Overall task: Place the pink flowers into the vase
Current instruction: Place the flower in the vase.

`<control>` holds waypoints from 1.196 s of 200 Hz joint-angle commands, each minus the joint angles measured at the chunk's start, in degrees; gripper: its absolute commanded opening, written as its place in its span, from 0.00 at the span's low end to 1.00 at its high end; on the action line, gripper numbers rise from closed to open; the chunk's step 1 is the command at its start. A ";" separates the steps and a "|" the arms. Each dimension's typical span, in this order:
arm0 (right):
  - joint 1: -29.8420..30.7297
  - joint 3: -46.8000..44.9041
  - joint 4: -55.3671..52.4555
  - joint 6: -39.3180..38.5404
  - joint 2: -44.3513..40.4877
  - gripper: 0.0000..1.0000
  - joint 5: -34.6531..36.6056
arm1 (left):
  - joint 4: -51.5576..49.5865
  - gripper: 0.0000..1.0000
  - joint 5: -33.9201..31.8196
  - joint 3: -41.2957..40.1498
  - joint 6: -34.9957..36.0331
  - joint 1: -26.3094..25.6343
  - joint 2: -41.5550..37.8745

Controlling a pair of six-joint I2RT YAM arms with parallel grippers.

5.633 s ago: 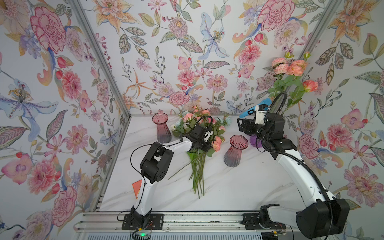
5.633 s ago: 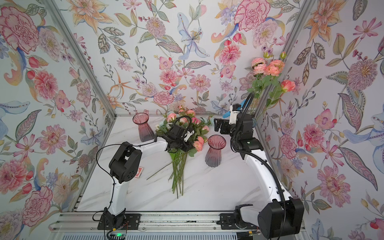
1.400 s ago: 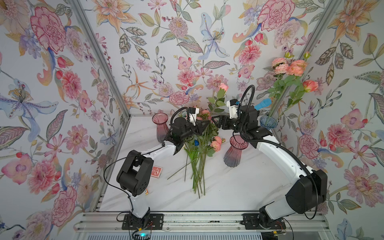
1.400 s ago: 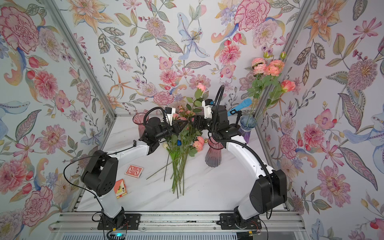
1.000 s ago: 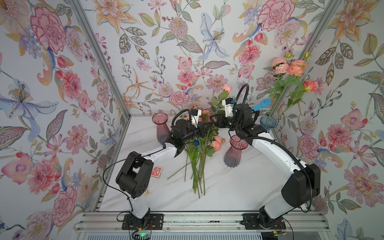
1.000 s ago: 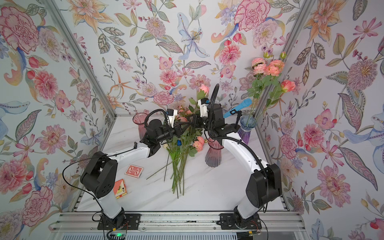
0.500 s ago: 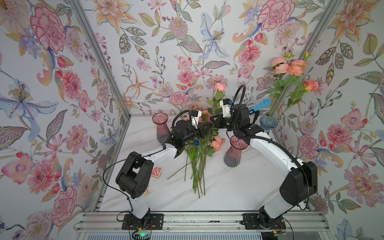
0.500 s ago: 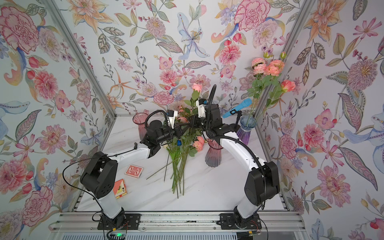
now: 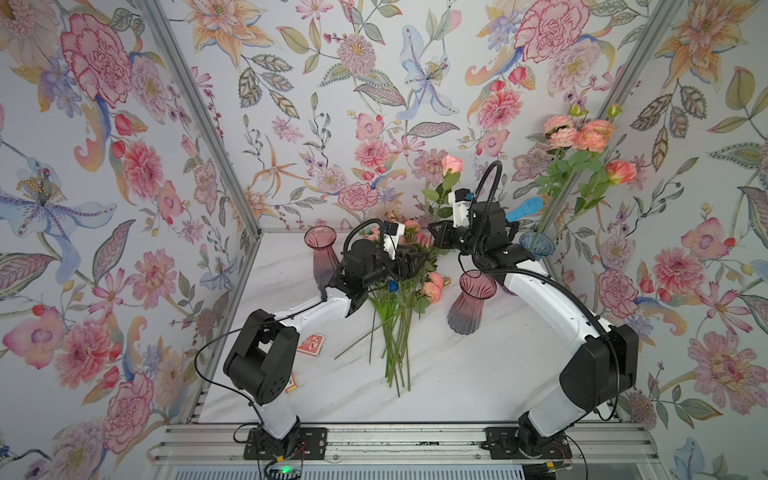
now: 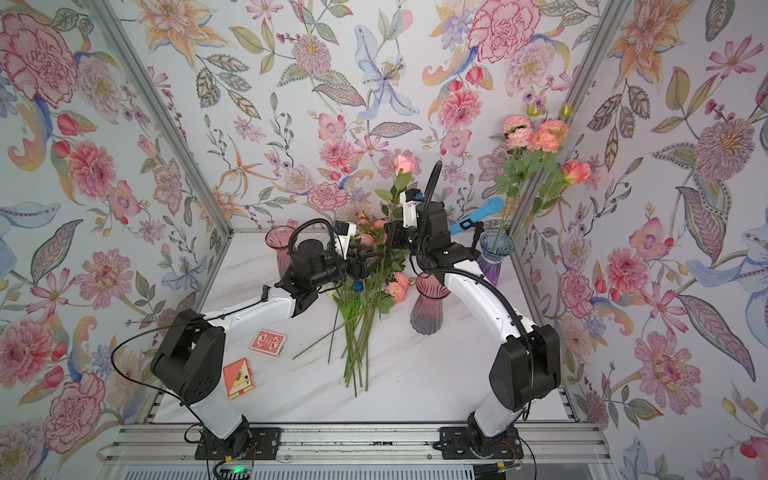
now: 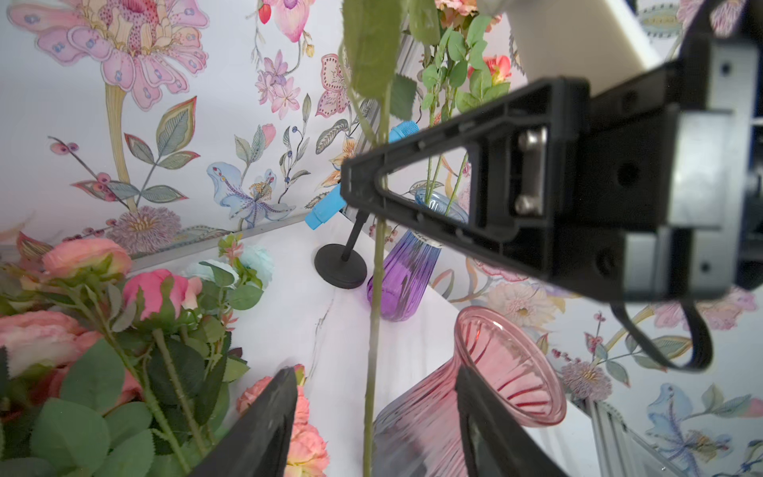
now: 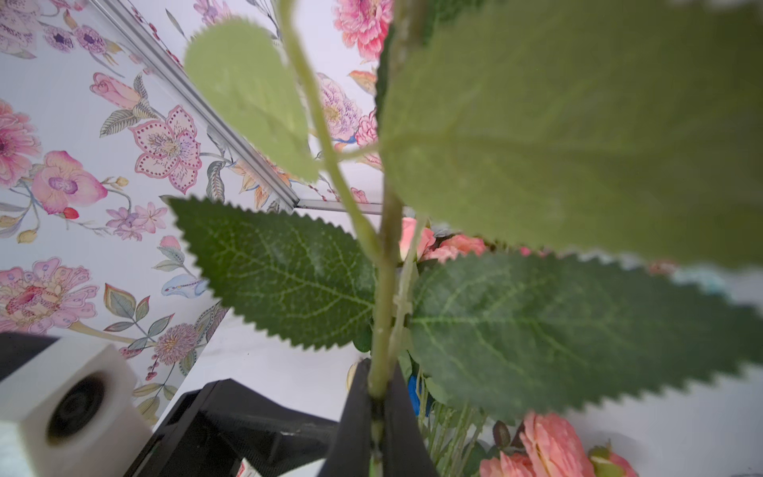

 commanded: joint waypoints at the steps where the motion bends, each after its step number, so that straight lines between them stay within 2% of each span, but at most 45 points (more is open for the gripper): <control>1: -2.03 3.81 1.31 -2.97 -2.51 0.00 1.46 | -5.35 0.87 -1.86 -0.17 5.32 -0.40 -2.20; 8: -2.76 4.57 1.33 -3.89 -3.08 0.00 1.65 | -6.32 0.98 -2.33 -0.12 6.23 -0.38 -2.39; 12: -3.22 4.97 1.33 -4.48 -3.60 0.00 2.05 | -6.87 1.00 -2.65 -0.09 6.73 -0.38 -2.47; 46: -9.06 9.86 -2.60 -11.44 -8.27 0.00 5.39 | -12.35 1.00 -6.28 1.32 11.76 -0.49 -2.90; 77: -17.62 11.81 -2.74 -12.51 -12.65 0.00 2.43 | -14.21 1.00 -9.84 1.58 15.69 -0.67 -3.88; 118: -27.10 12.50 -0.42 -13.70 -17.07 0.00 2.73 | -12.13 1.00 -12.84 1.58 19.43 -1.56 -5.37; 145: -32.43 14.08 0.54 -13.56 -17.10 0.00 2.48 | -10.43 1.00 -13.96 2.21 21.94 -2.63 -5.64; 194: -37.32 12.04 4.51 -11.84 -14.79 0.00 1.59 | -7.47 1.00 -15.99 3.17 24.62 -5.00 -5.56; 239: -38.05 9.63 8.32 -11.80 -10.95 0.00 0.88 | -8.03 1.00 -16.91 3.73 26.46 -5.71 -5.55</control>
